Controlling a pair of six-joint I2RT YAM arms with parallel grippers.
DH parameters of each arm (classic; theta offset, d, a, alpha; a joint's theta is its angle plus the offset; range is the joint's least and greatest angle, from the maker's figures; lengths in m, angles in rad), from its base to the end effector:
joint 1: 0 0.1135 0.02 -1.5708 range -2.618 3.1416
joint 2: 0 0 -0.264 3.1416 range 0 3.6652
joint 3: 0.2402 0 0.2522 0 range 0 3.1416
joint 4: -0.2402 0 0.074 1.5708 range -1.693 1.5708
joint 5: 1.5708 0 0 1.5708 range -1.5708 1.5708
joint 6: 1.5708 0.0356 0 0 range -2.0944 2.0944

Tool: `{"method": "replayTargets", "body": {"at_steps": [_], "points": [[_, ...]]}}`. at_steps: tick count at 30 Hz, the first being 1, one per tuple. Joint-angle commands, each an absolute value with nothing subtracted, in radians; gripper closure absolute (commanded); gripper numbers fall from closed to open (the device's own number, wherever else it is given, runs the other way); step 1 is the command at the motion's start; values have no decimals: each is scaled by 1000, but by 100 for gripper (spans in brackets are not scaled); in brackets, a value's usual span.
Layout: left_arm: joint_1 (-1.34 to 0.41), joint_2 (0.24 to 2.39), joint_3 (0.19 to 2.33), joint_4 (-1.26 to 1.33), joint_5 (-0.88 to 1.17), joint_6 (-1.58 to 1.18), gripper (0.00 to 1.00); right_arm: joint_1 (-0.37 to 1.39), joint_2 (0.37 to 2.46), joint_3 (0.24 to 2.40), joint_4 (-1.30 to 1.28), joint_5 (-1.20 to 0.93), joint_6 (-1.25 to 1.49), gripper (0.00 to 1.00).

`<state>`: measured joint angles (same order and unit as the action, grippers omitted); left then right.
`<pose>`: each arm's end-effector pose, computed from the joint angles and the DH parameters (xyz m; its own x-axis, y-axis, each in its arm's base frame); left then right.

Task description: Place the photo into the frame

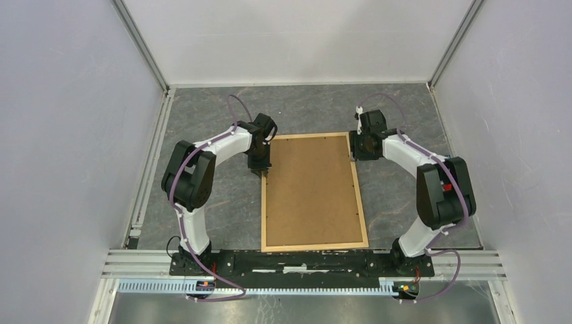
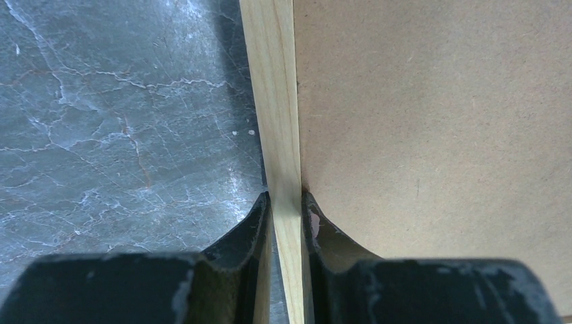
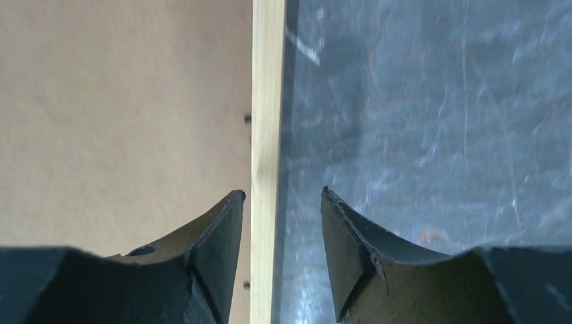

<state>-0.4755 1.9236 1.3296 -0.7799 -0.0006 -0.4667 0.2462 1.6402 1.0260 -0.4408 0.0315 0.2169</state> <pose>0.3283 -0.1690 0.1664 -0.9846 0.0009 -0.1750 0.0165 0.9960 -0.0875 0.3175 0.0786 0.1894 -0.8731 0.0024 -0.4876 -0.0416 0.9960 0.0794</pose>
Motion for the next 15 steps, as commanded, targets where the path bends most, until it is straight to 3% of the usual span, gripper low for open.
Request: {"method": "replayTargets", "body": {"at_steps": [1,8,15], "points": [[-479,1932,1352,-773,-60,-387,98,237,1714,1128,-377,36,230,49],[-479,1937,1354,-775,-31,-388,98,224,1797,1174,-368,26,228,56],[-479,1949,1360,-773,-5,-391,98,214,1831,1168,-342,8,225,57]]}}
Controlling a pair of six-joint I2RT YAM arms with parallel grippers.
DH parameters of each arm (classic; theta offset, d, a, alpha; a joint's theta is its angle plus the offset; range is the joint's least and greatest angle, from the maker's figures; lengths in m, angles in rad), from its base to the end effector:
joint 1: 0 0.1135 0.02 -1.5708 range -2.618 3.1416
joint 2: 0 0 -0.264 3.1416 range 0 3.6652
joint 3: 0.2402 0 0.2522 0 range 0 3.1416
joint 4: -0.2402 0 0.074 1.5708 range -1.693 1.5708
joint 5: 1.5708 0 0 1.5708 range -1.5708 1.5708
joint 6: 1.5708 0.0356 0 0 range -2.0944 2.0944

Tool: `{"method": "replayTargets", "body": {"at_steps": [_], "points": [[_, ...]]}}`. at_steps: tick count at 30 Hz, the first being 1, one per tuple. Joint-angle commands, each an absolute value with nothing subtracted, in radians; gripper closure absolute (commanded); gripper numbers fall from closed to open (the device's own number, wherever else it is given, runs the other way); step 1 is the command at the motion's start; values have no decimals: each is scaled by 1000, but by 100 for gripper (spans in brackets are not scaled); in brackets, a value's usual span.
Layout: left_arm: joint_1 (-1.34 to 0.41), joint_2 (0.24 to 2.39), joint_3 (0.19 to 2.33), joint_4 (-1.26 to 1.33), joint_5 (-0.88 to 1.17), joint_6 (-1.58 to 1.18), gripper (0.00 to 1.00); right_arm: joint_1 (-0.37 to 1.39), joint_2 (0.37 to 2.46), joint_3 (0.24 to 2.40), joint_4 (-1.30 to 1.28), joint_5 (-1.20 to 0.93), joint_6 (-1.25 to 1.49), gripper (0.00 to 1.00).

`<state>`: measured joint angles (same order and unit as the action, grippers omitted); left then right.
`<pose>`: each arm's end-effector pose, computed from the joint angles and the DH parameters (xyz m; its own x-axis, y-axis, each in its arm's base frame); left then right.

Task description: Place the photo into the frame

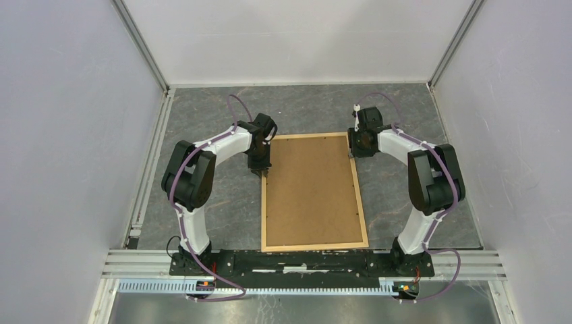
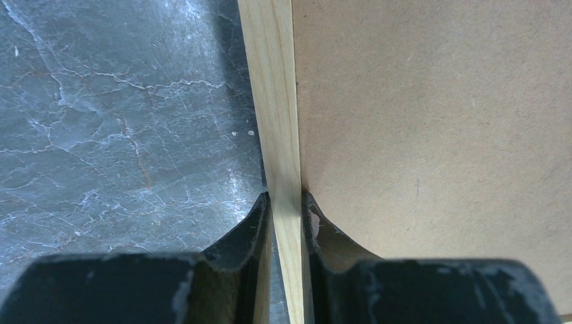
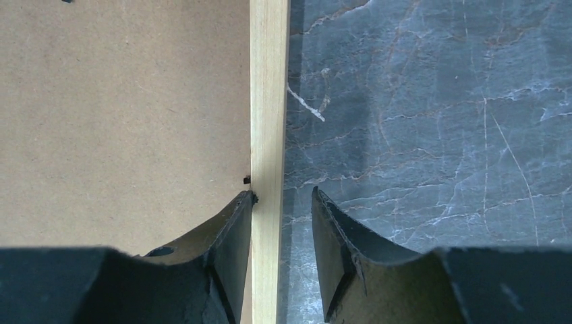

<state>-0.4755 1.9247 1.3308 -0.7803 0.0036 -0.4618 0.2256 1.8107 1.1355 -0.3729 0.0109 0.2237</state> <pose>0.3284 -0.1693 0.1663 -0.9849 0.0060 -0.1733 0.0219 0.9957 -0.0902 0.3570 0.0815 0.1687 -0.8719 0.0275 -0.4889 -0.0256 0.9945 0.1015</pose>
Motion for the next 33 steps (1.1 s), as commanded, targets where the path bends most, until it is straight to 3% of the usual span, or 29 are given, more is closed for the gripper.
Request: {"method": "replayTargets", "body": {"at_steps": [1,23,33], "points": [[-479,1952,1361,-773,-5,-390,98,212,1836,1168,-341,7,224,56],[-490,1973,1378,-805,-60,-370,98,186,1986,1286,-506,83,220,54],[-491,1977,1380,-805,-51,-370,98,188,1892,1191,-482,58,198,52]]}}
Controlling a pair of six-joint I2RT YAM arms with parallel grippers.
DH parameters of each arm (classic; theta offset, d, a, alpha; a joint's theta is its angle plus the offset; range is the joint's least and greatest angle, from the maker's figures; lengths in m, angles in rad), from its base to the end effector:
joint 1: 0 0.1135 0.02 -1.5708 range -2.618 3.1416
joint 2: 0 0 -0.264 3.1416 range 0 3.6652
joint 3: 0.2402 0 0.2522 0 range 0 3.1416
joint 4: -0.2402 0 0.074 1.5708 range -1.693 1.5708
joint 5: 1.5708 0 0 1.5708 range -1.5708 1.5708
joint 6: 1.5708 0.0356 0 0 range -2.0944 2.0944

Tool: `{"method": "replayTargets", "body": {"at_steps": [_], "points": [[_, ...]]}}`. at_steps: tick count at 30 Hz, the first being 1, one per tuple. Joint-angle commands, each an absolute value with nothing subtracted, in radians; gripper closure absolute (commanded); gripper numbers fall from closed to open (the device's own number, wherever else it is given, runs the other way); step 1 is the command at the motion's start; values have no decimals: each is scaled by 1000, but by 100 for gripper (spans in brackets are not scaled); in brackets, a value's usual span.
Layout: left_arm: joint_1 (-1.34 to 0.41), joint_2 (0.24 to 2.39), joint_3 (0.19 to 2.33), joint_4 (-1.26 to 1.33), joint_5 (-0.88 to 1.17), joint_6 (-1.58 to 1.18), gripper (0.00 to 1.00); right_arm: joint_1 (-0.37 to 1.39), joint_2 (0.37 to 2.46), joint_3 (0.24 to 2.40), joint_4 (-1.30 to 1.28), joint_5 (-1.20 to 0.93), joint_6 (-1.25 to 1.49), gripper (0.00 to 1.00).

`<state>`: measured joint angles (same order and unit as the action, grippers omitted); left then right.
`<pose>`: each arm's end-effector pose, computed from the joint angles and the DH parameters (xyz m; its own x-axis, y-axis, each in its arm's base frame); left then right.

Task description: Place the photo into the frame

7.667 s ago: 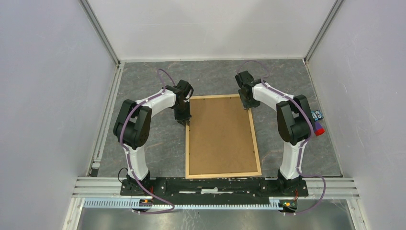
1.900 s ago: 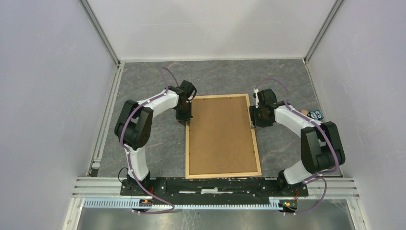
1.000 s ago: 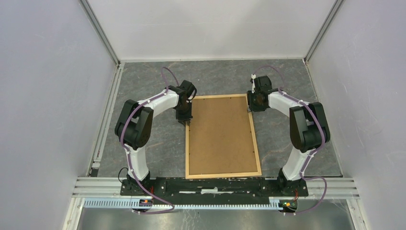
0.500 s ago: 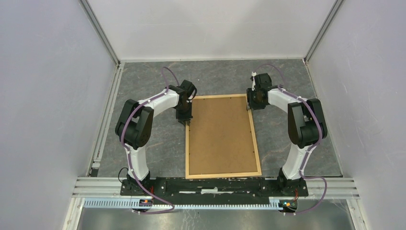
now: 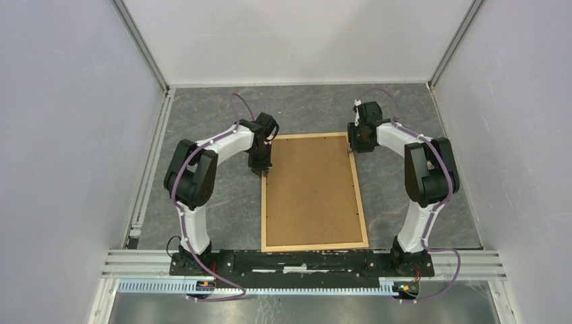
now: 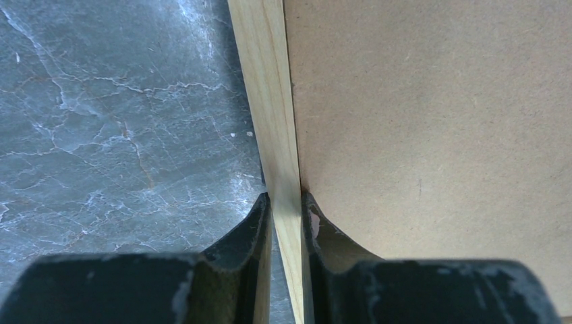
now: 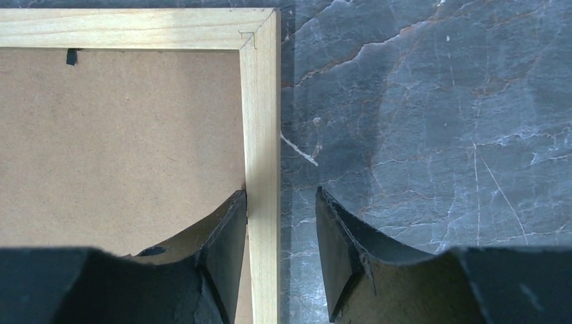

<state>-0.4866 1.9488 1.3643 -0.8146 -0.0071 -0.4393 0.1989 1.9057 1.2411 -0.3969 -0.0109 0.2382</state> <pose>0.3303 -0.1745 0.1657 -0.9867 0.0408 -0.1576 0.0518 0.9964 -0.0663 0.3823 0.0774 0.1633 -0.8796 0.0634 -0.4716 0.0049 0.9922 0.1243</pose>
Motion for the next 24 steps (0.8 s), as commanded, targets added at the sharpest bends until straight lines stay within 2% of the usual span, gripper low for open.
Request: {"method": "replayTargets", "body": {"at_steps": [1,5,9,18,21,24], "points": [[-491,1977,1379,-805,-53,-370,98,187,1880,1196,-483,32,196,52],[-490,1974,1384,-804,-56,-370,98,185,1809,1193,-478,-55,192,50],[-490,1974,1392,-799,-42,-368,95,190,1718,1087,-442,-75,200,49],[-483,1837,1387,-780,-107,-333,45,240,1648,869,-334,-39,229,56],[-492,1732,1394,-810,-128,-339,28,274,1651,845,-325,30,256,64],[-520,1610,1379,-829,-117,-369,19,296,1622,800,-292,83,290,79]]}}
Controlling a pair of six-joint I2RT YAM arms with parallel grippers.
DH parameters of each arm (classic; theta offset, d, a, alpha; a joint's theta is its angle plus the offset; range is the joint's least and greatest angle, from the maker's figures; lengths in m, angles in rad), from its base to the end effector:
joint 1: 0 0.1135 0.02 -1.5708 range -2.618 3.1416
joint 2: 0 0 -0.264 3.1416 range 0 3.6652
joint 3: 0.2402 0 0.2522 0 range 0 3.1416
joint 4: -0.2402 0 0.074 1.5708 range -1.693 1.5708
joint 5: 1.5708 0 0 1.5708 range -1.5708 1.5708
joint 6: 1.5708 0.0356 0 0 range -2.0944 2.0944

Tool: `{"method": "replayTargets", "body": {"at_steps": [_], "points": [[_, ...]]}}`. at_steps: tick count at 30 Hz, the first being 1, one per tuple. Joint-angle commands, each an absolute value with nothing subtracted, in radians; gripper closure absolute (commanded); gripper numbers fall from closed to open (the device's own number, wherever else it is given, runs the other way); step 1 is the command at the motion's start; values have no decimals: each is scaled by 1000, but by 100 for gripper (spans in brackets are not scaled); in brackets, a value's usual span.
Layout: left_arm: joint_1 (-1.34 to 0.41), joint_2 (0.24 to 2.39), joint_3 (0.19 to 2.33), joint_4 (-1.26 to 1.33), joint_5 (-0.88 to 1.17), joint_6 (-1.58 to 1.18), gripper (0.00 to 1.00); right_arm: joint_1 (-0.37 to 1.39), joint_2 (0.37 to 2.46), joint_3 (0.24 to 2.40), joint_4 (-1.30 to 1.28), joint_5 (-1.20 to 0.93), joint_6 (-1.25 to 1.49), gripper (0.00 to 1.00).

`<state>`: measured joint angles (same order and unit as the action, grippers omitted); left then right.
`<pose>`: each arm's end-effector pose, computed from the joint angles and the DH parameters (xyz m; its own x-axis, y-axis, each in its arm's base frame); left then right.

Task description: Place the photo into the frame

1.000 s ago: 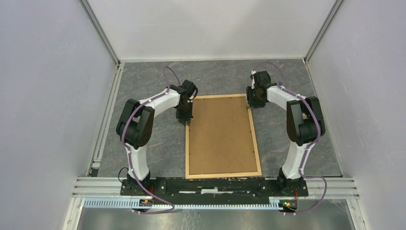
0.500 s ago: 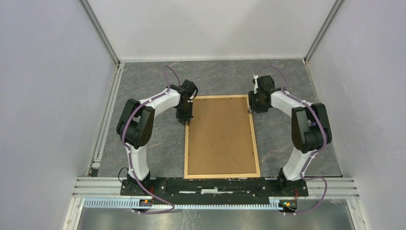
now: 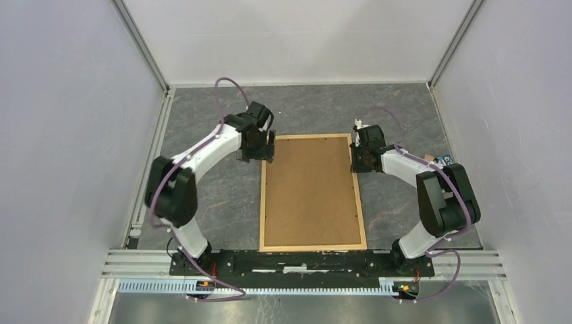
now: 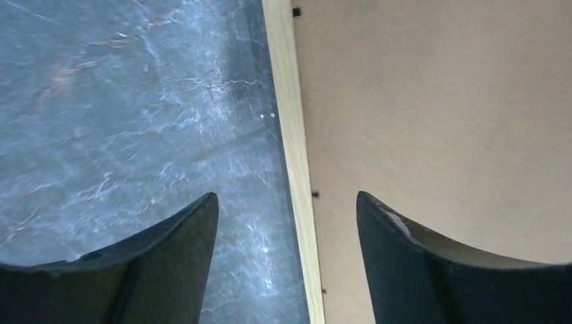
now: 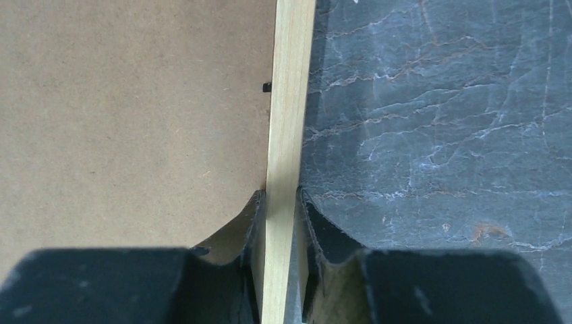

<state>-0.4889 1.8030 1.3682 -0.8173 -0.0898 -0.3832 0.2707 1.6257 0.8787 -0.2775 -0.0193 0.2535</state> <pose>0.3215 -0.1674 0.2177 -0.9432 0.0800 -0.3224 0.0974 0.9945 -0.0382 0.3004 0.0841 0.1610 -0.8665 0.0198 -0.4988 -0.0617 0.9873 0.1463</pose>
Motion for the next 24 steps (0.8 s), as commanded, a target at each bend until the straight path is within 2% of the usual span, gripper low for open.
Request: {"method": "replayTargets", "body": {"at_steps": [1,7,11,17,20,22,24], "points": [[-539,1568,1365,-829,-108,-379,18,296,1611,781,-274,91,299,83],[-588,1456,1207,-798,-65,-463,14,292,1641,810,-260,177,256,100],[-586,1454,1126,-751,-21,-505,12,290,1765,936,-187,149,94,100],[-550,1458,922,-607,78,-609,0,365,1922,1109,-75,145,-297,100],[-556,1459,817,-500,137,-681,0,378,2015,1266,-148,139,-352,100],[-587,1467,767,-398,214,-728,0,383,2065,1363,-192,93,-345,95],[-656,1496,779,-334,231,-754,0,387,2126,1497,-283,55,-274,76]]}}
